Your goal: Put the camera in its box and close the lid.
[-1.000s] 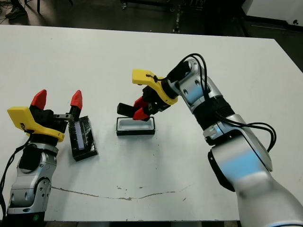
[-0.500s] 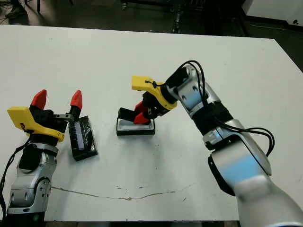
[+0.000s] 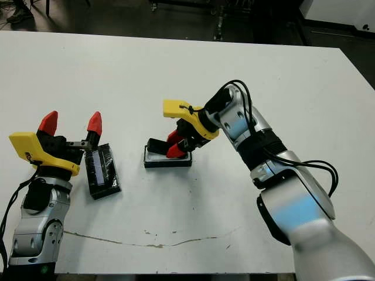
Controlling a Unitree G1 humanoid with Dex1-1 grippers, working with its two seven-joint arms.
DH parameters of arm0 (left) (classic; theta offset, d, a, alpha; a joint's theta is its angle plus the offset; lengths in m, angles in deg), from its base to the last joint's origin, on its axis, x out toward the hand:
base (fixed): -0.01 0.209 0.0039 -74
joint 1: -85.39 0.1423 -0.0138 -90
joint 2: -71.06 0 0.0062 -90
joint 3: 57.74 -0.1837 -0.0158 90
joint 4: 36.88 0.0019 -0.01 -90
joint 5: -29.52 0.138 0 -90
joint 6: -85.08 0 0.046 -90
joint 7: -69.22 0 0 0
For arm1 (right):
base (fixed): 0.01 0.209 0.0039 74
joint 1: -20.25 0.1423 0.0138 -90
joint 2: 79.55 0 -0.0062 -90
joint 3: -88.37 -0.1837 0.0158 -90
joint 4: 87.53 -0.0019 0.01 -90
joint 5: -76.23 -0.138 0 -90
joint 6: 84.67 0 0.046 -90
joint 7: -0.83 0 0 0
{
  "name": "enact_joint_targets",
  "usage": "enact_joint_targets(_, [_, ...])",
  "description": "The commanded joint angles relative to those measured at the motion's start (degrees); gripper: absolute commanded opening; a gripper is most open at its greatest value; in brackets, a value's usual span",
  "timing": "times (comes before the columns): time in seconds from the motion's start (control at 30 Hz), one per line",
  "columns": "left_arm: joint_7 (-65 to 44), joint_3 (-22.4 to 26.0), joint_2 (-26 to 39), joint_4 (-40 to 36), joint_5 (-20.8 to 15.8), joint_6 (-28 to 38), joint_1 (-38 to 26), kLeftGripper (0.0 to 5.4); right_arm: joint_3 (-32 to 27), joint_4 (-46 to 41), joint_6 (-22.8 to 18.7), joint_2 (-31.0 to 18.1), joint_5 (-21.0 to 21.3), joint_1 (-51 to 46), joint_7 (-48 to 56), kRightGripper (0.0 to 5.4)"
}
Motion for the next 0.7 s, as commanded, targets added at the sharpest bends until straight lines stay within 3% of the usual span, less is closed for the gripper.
enact_joint_targets(0.03, [0.22,0.01,0.25,0.31,0.52,0.15,0.56,5.40,0.32,-0.01,0.05,-0.57,0.77,-0.47,-0.03,1.66])
enact_joint_targets(0.7, [0.21,0.06,0.06,0.21,0.70,0.23,0.67,5.40,0.73,0.42,-0.01,-1.53,2.65,-0.04,-0.10,1.66])
